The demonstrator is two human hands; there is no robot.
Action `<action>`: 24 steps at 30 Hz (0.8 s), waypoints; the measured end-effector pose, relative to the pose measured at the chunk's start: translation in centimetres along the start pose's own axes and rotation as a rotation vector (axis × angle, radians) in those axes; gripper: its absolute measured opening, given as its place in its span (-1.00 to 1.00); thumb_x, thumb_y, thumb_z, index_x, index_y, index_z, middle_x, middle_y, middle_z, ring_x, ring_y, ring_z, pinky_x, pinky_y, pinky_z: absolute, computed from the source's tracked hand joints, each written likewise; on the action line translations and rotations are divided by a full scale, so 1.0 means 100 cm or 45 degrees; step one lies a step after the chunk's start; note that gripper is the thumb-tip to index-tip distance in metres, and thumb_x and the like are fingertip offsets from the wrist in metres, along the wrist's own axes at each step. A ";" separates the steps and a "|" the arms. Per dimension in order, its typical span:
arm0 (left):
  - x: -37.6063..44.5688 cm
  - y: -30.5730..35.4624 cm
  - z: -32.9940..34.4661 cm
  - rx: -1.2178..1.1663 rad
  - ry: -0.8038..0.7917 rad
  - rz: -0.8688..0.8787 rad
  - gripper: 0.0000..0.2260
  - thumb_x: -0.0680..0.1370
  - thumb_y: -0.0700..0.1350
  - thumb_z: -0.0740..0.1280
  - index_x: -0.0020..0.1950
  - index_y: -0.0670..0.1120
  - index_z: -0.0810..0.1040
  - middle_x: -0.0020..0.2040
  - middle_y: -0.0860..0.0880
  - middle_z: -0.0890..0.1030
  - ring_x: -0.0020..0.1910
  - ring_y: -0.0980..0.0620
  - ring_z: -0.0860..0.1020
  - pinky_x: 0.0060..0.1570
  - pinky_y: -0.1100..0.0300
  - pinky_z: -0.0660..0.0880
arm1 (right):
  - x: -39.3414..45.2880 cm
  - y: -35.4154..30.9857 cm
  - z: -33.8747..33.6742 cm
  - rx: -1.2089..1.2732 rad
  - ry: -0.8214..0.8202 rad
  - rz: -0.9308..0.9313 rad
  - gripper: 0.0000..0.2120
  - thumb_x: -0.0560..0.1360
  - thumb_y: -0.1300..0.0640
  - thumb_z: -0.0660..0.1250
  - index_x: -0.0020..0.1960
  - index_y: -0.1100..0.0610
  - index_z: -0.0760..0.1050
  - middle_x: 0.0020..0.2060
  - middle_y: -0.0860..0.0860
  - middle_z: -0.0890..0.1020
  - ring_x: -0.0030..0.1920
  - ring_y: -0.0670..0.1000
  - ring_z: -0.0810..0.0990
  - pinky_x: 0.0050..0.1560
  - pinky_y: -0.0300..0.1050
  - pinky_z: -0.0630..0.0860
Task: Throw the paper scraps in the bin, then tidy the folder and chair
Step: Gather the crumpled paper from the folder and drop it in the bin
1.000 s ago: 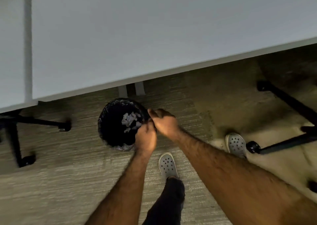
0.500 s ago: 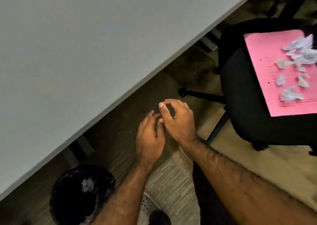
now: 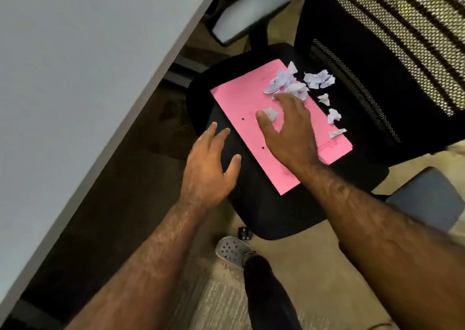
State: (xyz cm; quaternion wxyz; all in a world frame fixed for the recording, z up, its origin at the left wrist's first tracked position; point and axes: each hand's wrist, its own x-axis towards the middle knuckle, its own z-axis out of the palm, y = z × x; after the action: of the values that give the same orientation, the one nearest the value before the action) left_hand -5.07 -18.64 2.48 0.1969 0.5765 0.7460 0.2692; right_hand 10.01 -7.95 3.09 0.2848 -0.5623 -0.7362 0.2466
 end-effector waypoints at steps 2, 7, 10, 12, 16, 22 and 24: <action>0.029 0.007 0.016 0.037 -0.090 0.029 -0.37 0.48 0.15 0.24 0.52 -0.04 0.27 0.56 -0.10 0.21 0.53 -0.07 0.17 0.47 -0.08 0.22 | 0.022 0.035 -0.011 -0.109 0.005 0.092 -0.45 0.55 -0.18 0.26 0.43 0.09 0.34 0.42 0.05 0.38 0.39 0.10 0.34 0.31 0.11 0.39; 0.079 0.020 0.056 0.243 -0.373 0.133 -0.17 0.44 0.38 0.27 0.58 0.05 0.06 0.61 -0.08 -0.01 0.56 -0.14 0.01 0.50 -0.13 0.03 | 0.058 0.121 -0.036 -0.290 0.023 0.435 -0.37 0.50 -0.24 0.28 0.46 0.04 0.31 0.45 0.07 0.34 0.41 0.16 0.33 0.36 0.18 0.36; 0.092 0.030 0.090 0.362 -0.525 0.191 0.01 0.30 0.55 0.20 0.58 0.10 -0.07 0.61 -0.05 -0.15 0.57 -0.18 -0.15 0.49 -0.23 -0.08 | 0.064 0.159 -0.036 -0.338 -0.088 0.586 -0.30 0.50 -0.27 0.28 0.53 0.00 0.22 0.54 0.09 0.20 0.51 0.16 0.21 0.45 0.22 0.26; 0.098 0.031 0.112 0.418 -0.572 0.241 0.08 0.24 0.60 0.17 0.58 0.10 -0.12 0.60 -0.05 -0.24 0.56 -0.20 -0.24 0.47 -0.31 -0.12 | 0.065 0.176 -0.032 -0.359 -0.188 0.590 -0.26 0.50 -0.29 0.28 0.57 -0.03 0.14 0.59 0.08 0.09 0.56 0.16 0.11 0.50 0.21 0.19; 0.109 0.033 0.139 0.478 -0.520 0.290 0.07 0.23 0.60 0.13 0.58 0.07 -0.05 0.59 -0.12 -0.25 0.55 -0.25 -0.26 0.45 -0.35 -0.10 | 0.075 0.188 -0.024 -0.351 -0.244 0.452 -0.22 0.51 -0.29 0.27 0.59 -0.04 0.05 0.60 0.06 0.01 0.58 0.14 0.03 0.52 0.15 0.11; 0.108 0.040 0.155 0.452 -0.457 0.405 -0.06 0.28 0.50 0.19 0.53 -0.01 0.22 0.57 -0.18 0.09 0.54 -0.29 -0.01 0.46 -0.28 0.02 | 0.102 0.204 -0.018 -0.446 -0.324 0.224 -0.36 0.55 -0.23 0.20 0.55 0.00 0.21 0.57 0.08 0.17 0.55 0.15 0.13 0.50 0.20 0.16; 0.101 0.037 0.157 0.420 -0.429 0.440 -0.15 0.35 0.43 0.20 0.50 -0.06 0.28 0.54 -0.20 0.19 0.53 -0.30 0.06 0.46 -0.27 0.04 | 0.103 0.208 -0.015 -0.481 -0.307 0.139 -0.39 0.53 -0.23 0.11 0.46 0.09 0.37 0.47 0.14 0.35 0.46 0.19 0.29 0.43 0.22 0.28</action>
State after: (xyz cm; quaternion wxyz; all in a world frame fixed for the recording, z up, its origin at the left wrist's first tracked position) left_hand 4.66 -5.42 -7.23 0.1727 0.7558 0.6273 0.0742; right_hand 23.24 7.17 -8.54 0.0706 -0.6111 -0.7664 0.1848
